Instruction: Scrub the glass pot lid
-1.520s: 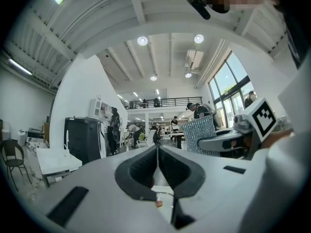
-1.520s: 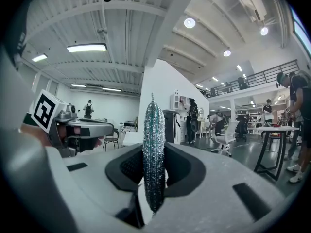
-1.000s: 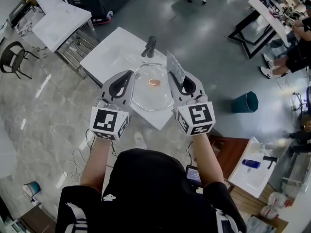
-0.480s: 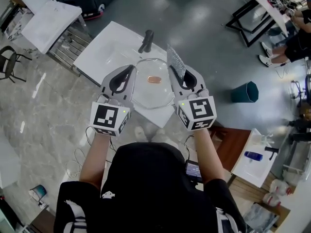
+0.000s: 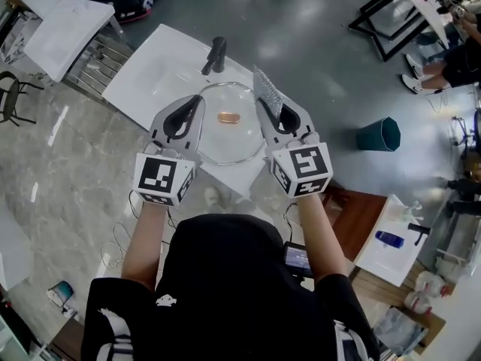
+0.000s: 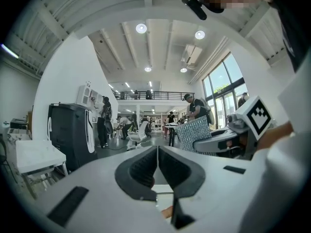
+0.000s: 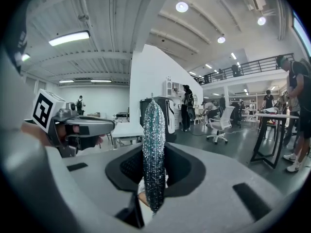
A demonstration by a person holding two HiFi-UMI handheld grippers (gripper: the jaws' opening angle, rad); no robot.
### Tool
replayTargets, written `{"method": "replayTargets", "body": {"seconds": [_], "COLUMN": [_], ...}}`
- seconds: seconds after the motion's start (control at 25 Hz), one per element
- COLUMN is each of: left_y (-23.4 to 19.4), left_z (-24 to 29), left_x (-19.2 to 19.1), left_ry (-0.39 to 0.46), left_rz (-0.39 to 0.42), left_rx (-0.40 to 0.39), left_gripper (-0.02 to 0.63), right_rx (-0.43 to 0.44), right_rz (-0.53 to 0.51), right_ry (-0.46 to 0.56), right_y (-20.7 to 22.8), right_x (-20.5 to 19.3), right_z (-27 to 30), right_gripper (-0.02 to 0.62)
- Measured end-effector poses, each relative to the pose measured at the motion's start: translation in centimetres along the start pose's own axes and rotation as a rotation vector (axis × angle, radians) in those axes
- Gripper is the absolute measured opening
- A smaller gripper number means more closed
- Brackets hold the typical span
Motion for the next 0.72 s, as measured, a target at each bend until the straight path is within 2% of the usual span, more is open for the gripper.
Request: {"method": "replayTargets", "body": {"seconds": [0.2,0.44,0.72], "left_y": [1.3,2.9,3.8], "left_z": [2.2,4.7,6.1], "left_x": [-2.1,-5.8,-9.7], "left_ry": [-0.043,-0.120,-0.217], "left_rz": [0.003,-0.041,-0.071], "left_rx": [-0.022,-0.084,-0.097], "left_gripper": [0.009,0.010,0.011], "right_rx": [0.016,0.050,0.085], "right_rz": [-0.003,-0.011,0.023], "right_ry": [-0.038,-0.087,-0.128], "right_y": [2.0,3.7,5.2], "right_x": [-1.8,-4.1,-6.5], "right_z": [0.7,2.1,3.7], "right_gripper": [0.071,0.072,0.072]}}
Point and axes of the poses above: the fingertips, and each gripper's own axes: z forward along the fingers, y to its right, x out of its top, the point moved 1 cm from there along -z, backward along the fingers, and after that the axes turned 4 degrees about -x, right-handed, at the moved point
